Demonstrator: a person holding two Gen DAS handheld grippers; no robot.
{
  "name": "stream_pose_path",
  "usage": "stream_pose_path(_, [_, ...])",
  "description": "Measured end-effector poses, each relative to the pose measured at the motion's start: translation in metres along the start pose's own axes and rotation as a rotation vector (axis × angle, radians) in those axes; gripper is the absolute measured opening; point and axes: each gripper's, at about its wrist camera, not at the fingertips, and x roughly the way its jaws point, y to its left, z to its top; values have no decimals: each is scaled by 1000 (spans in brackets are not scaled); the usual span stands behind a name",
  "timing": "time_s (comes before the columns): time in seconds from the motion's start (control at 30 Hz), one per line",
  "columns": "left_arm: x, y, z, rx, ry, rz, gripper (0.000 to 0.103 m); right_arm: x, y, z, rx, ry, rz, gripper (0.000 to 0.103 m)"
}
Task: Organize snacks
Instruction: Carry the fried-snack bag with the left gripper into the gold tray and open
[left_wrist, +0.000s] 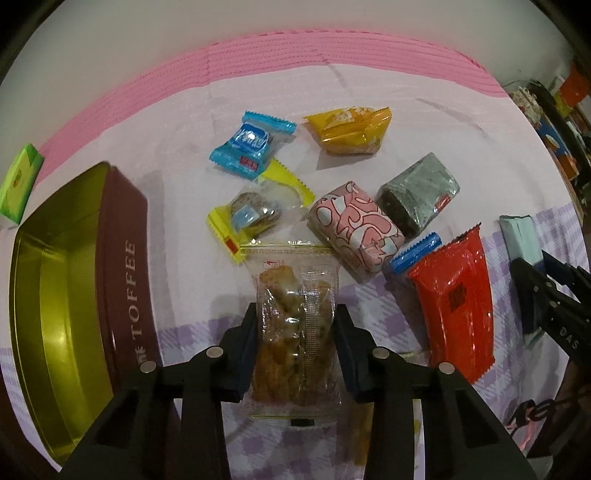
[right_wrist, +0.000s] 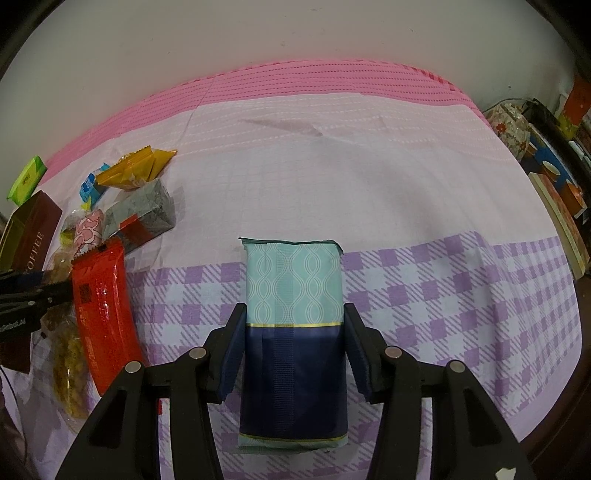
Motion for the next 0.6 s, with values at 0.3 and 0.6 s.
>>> stream_pose_path(0.3, [-14, 9, -12, -34, 3, -31, 39, 1, 5, -1, -17, -3, -16, 48])
stream_pose_path(0.6, [-43, 26, -17, -86, -44, -74, 39, 1, 7, 2, -17, -2, -22, 49])
